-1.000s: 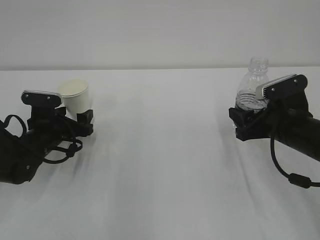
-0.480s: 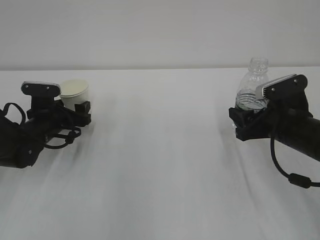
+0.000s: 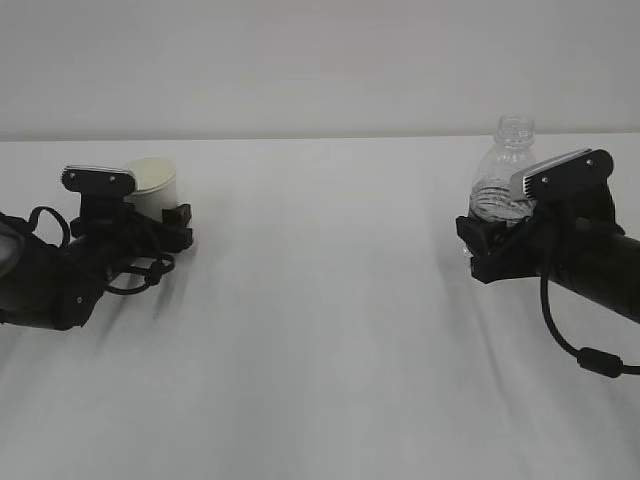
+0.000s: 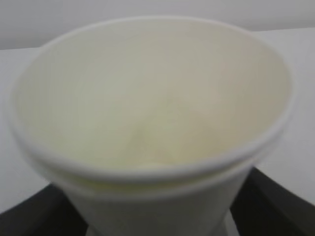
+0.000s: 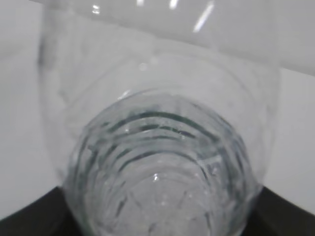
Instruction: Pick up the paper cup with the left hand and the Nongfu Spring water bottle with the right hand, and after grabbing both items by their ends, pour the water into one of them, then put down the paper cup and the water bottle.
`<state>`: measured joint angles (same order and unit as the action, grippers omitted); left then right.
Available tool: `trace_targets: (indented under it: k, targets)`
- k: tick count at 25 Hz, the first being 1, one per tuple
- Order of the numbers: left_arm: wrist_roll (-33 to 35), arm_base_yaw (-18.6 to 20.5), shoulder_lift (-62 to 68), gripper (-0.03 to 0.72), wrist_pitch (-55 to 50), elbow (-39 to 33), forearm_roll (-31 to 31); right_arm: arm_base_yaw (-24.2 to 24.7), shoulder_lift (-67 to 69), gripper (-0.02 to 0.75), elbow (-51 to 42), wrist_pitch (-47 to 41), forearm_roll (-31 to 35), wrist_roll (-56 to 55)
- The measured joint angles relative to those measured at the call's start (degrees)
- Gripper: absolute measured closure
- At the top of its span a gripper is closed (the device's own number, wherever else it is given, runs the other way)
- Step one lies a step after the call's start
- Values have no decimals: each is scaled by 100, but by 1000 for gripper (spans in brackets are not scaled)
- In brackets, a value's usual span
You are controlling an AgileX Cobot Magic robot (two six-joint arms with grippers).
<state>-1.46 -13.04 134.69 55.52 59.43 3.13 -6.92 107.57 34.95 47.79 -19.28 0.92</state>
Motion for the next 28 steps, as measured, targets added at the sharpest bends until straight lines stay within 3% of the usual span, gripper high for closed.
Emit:
trace_targets:
  k: [9,15,28]
  targets:
    - [0,0,49,115,-431,404,-4,0,0,266,0,0,-26,0]
    - [0,0,106,179,-496,404,-13,0,0,266,0,0,-30,0]
    - [0,77,-117,212,-692,254,-164,0,0,266,0,0,-43,0]
